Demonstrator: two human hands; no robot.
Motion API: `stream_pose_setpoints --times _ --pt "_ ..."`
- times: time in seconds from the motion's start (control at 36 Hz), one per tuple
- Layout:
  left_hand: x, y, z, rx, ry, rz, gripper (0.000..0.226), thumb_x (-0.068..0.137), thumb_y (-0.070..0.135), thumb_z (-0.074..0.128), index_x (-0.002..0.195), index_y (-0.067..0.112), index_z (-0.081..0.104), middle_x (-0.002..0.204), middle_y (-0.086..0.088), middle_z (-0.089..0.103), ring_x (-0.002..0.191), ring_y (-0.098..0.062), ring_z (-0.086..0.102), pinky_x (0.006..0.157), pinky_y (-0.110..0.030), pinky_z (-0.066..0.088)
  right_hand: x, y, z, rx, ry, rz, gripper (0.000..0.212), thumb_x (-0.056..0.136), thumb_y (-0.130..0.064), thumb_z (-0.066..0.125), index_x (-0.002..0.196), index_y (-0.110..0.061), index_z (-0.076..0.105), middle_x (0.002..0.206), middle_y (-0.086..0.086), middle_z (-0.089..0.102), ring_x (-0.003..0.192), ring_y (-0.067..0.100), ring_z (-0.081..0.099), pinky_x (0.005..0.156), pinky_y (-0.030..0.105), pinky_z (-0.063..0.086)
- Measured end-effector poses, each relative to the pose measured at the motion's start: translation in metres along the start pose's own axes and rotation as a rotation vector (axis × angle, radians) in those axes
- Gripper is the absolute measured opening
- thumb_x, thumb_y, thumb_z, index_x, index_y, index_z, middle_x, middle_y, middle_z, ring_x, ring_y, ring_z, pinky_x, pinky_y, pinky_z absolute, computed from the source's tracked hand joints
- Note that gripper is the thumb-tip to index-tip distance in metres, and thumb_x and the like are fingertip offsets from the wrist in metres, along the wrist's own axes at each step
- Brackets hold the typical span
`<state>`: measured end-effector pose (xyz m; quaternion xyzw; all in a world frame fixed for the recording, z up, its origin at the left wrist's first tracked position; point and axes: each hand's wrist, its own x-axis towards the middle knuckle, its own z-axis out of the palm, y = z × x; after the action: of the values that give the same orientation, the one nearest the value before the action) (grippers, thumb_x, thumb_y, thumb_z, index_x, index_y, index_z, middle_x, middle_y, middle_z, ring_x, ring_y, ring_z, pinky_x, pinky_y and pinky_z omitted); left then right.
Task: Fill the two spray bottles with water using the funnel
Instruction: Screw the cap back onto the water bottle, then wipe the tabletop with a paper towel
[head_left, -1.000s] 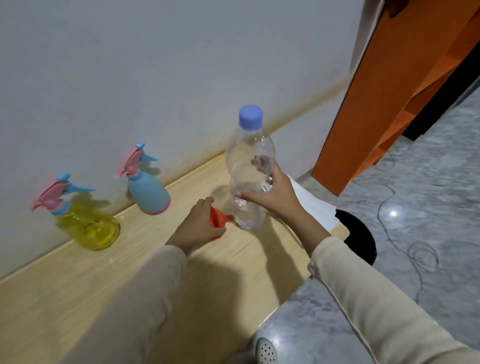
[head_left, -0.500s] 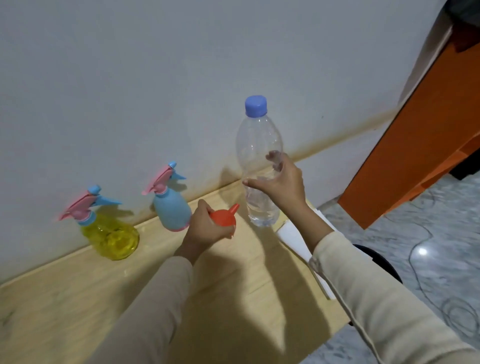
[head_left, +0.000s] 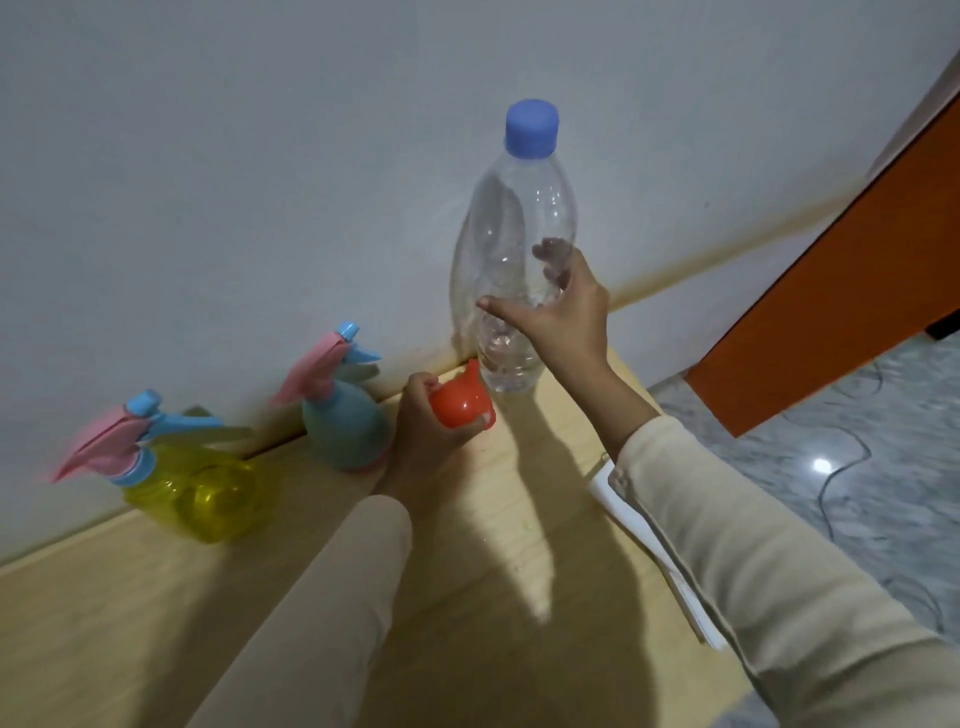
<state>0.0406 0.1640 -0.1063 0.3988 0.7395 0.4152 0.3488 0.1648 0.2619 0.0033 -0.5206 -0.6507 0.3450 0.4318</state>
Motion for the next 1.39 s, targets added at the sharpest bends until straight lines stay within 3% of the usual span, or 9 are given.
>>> stream_pose_setpoints --times 0.19,0.36,0.58,0.72,0.83,0.94,1.11,1.28,1.39 --pt "0.007 -0.013 0.004 0.156 0.059 0.084 0.069 0.069 0.026 0.082 0.128 0.018 0.046 0.122 -0.001 0.052 0.110 -0.020 0.051 0.088 -0.028 0.042 0.002 0.003 -0.002 0.018 -0.019 -0.018 0.078 0.059 -0.037 0.088 0.123 -0.014 0.050 0.119 -0.008 0.056 0.107 0.013 0.053 0.091 0.027 0.046" --pt "0.008 -0.010 0.010 0.270 0.144 0.156 0.062 0.071 0.017 0.078 0.125 0.004 0.051 0.125 -0.015 0.047 0.112 -0.028 0.048 0.090 -0.022 0.032 0.002 0.011 -0.012 -0.072 -0.211 -0.031 0.096 0.064 -0.035 0.085 0.139 -0.014 0.029 0.140 0.006 0.040 0.130 0.018 0.039 0.106 0.030 0.036" --pt "0.009 -0.007 0.018 0.330 0.232 0.125 0.073 0.066 0.023 0.083 0.128 0.008 0.049 0.125 -0.015 0.046 0.113 -0.031 0.047 0.090 -0.027 0.032 0.000 0.017 -0.019 -0.130 -0.267 -0.029 0.102 0.065 -0.033 0.084 0.145 -0.017 0.023 0.134 0.008 0.037 0.124 0.024 0.042 0.105 0.038 0.039" --pt "0.002 0.004 0.025 0.319 0.318 0.104 0.086 0.066 0.023 0.084 0.138 0.008 0.038 0.133 -0.016 0.041 0.121 -0.031 0.042 0.097 -0.030 0.034 -0.007 0.025 -0.044 -0.177 -0.301 -0.031 0.088 0.074 -0.030 0.078 0.145 -0.014 0.028 0.141 0.008 0.037 0.128 0.019 0.041 0.103 0.033 0.039" --pt "-0.012 0.013 0.038 0.214 0.359 0.202 0.079 0.068 0.019 0.083 0.133 0.001 0.043 0.129 -0.022 0.043 0.116 -0.034 0.044 0.097 -0.031 0.036 -0.017 0.043 -0.079 -0.215 -0.236 -0.043 0.058 0.081 -0.023 0.072 0.132 -0.011 0.046 0.129 0.005 0.051 0.111 0.015 0.053 0.094 0.031 0.046" --pt "-0.042 0.018 0.062 0.209 0.209 0.383 0.059 0.077 0.019 0.075 0.126 0.000 0.048 0.128 -0.021 0.046 0.115 -0.027 0.043 0.097 -0.012 0.025 -0.046 0.066 -0.117 -0.196 -0.229 0.002 0.033 0.085 -0.017 0.067 0.117 -0.013 0.059 0.110 0.000 0.065 0.102 0.012 0.060 0.084 0.026 0.048" --pt "-0.075 0.012 0.087 0.296 0.109 0.538 0.052 0.079 0.020 0.068 0.123 -0.001 0.051 0.125 -0.020 0.050 0.118 -0.021 0.038 0.098 -0.039 0.040 -0.114 0.121 -0.156 -0.277 -0.287 0.094 0.025 0.086 -0.017 0.065 0.111 -0.015 0.065 0.109 -0.003 0.067 0.100 0.006 0.059 0.084 0.013 0.043" --pt "-0.077 0.009 0.099 0.361 -0.205 0.597 0.060 0.085 0.046 0.048 0.129 0.005 0.052 0.131 -0.011 0.053 0.124 -0.022 0.046 0.105 -0.031 0.036 -0.157 0.150 -0.166 -0.417 -0.339 0.068 0.029 0.083 -0.034 0.068 0.108 -0.022 0.066 0.113 -0.009 0.065 0.108 0.011 0.057 0.090 0.029 0.046" --pt "-0.082 0.008 0.109 0.396 -0.393 0.751 0.057 0.082 0.042 0.050 0.130 0.011 0.050 0.129 -0.013 0.055 0.122 -0.020 0.047 0.103 -0.030 0.037 -0.177 0.157 -0.162 -0.527 -0.353 -0.043 0.047 0.073 -0.051 0.063 0.107 -0.019 0.067 0.115 -0.003 0.063 0.112 0.017 0.056 0.089 0.035 0.046"
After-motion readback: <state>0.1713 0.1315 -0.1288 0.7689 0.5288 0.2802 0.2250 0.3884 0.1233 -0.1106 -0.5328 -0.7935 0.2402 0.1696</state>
